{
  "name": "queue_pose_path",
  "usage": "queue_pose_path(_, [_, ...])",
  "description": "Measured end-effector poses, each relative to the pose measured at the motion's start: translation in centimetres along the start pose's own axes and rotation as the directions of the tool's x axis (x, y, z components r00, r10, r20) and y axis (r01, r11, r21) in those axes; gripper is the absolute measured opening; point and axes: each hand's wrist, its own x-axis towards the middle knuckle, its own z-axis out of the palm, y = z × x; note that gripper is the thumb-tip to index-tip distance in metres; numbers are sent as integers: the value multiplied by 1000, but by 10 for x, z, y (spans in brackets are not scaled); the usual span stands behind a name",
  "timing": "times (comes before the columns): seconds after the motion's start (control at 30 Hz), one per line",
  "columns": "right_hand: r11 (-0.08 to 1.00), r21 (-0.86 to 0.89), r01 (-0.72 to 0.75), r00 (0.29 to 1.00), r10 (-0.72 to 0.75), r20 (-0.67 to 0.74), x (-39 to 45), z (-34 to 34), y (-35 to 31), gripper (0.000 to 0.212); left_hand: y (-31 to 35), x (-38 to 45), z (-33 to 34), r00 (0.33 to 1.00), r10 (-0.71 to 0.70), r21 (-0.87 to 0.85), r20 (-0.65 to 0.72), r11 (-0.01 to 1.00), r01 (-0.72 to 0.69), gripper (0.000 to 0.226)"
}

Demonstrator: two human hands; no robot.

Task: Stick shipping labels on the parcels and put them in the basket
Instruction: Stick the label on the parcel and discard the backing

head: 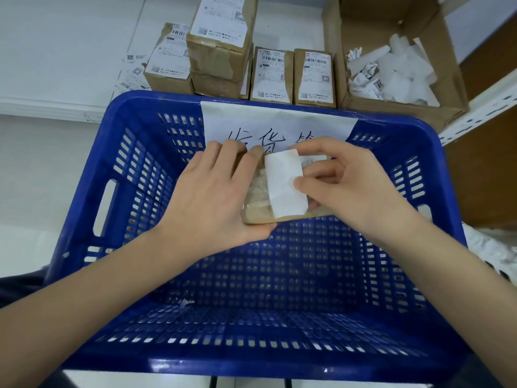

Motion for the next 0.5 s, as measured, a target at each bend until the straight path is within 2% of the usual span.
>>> queue_pose_path(0.27, [999,15,50,997,-51,60,0,0,2,32,-2,0,2,999,-11,-59,-38,998,9,84])
queue_pose_path(0.4, [986,-103,129,987,-118,105,1,0,4,31,-3,-1,4,999,-14,-62,-31,998,12,85])
queue_pose_path(0.5, [977,-164,139,984,-117,137,1,-1,5,30,-4,-1,5,1000,-6,-57,-27,998,5,82])
